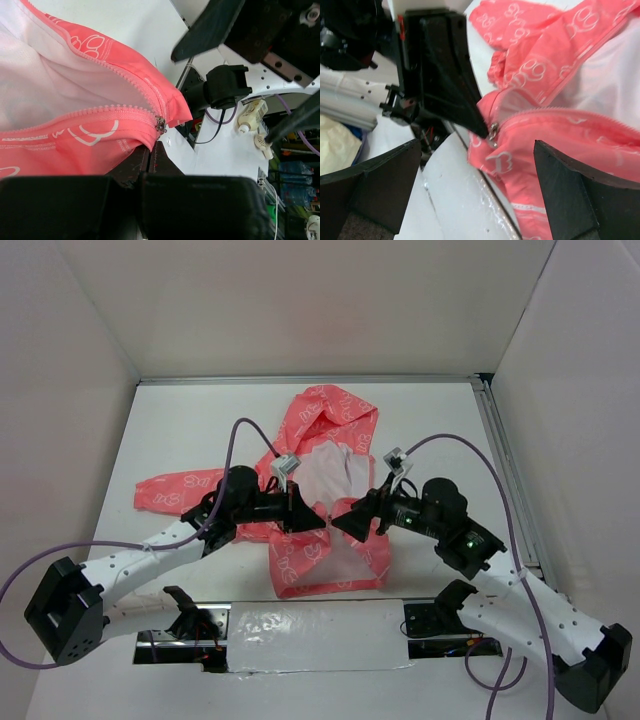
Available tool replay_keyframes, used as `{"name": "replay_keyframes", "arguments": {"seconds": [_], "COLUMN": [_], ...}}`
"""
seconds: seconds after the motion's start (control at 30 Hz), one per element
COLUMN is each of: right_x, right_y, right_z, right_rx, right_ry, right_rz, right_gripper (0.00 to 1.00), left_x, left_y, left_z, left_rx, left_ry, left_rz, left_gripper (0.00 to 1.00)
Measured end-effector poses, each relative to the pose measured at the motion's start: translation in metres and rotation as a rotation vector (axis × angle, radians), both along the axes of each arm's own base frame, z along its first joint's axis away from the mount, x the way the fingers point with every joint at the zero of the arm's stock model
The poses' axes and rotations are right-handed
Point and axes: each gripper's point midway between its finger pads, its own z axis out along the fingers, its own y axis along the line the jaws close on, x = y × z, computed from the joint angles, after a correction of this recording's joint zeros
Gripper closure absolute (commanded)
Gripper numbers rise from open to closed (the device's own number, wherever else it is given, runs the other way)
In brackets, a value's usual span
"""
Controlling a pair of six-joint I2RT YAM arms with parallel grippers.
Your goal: Zip up the jacket
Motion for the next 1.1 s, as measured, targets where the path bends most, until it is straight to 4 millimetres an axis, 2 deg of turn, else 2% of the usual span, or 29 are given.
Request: {"name": "replay_keyframes", "arguments": {"seconds": [0.17,0.3,0.43,0.57,0.7,0.8,0.93,1.1], "right_x": [-0.017,-0.028,-0.043,-0.062,-0.075,-0.074,-0.056,-0.028], "right_y": [0.007,0.004,-0.001,0.002,0.014,0.023,0.031,0.032], "right_z": [-0.010,-0.015,-0.001,0.008,-0.006,-0.022,-0.044,-0.044], "right_rx": [-0.015,-0.003,0.046,0.076,0.059,0.029,0.007,0.056], "right_ry": [0.054,0.076,0.048,0.039,0.083,0.140,0.211,0.222], "right_rz": [0.057,0.064,0.090,0.171,0.260,0.278,0.193,0.042], "right_gripper": [0.00,0.00,0.00,0.00,0.00,0.00,0.00,0.00], "left_x": [0.005,0.008,0.010,0.012,0.013,0.013,0.012,0.010], "left_y": [0.001,0.000,0.000,0.000,0.001,0.001,0.002,0.003], "left_z": [0.003,0.008,0.010,0.006,0.003,0.003,0.005,0.012], "left_rx": [-0.002,-0.001,0.002,0.017,0.031,0.032,0.027,0.008], "left_ry": [0.016,0.014,0.016,0.030,0.044,0.046,0.047,0.044], "left_rz": [0.028,0.042,0.051,0.059,0.068,0.070,0.070,0.072], "left_gripper": [1.00,1.00,1.00,1.00,1.00,1.00,1.00,1.00]}}
